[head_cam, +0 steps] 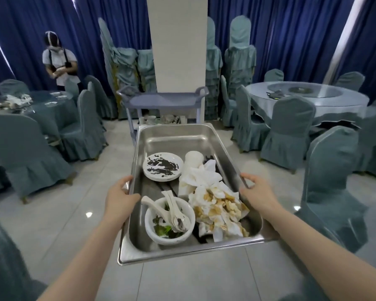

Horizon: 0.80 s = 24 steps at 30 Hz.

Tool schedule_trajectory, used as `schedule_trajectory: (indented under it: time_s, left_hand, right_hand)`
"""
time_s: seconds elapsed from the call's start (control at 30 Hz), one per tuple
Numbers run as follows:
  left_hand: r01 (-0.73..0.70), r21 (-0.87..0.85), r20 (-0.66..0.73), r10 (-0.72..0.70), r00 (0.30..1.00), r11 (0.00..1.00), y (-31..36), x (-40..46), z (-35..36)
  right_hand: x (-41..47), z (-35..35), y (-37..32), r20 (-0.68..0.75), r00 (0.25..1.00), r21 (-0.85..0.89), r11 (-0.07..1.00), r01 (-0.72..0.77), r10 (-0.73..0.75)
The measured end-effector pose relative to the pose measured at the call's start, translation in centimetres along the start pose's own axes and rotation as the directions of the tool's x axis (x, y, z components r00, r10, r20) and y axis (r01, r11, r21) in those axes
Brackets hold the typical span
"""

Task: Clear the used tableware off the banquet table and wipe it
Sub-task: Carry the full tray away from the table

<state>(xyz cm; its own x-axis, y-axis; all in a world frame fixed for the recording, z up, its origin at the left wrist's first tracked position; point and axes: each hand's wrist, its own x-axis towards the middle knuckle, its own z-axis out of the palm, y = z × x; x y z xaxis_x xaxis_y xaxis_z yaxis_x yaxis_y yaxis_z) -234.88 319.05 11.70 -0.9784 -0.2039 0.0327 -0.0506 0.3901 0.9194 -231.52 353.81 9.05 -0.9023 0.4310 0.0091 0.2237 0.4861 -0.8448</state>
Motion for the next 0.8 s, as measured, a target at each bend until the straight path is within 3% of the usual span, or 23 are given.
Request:
schedule_trajectory:
  time_s: [0.27,0.47,0.8]
  left_hand:
    - [0.027,-0.083,-0.053,-0.032,0.998,0.996,4.0,22.2,8.8]
    - [0.06,-0.06,-0.107,-0.067,0.992,0.996,5.9,39.6,13.5]
    - [0.056,-0.101,-0.076,-0.064,0.995,0.993,6.8,68.9,21.4]
  right_hand:
    - [25.1,4.3,-5.0,-0.052,0.987,-0.033,0.988,0.149,-0.151]
    - [42.5,10.0,-9.3,0.016,0.991,-0.009,0.991,0.133,-0.133]
    - [68.6,19.5,-14.4,-0.014,0.994,-0.021,0.994,0.111,-0.112]
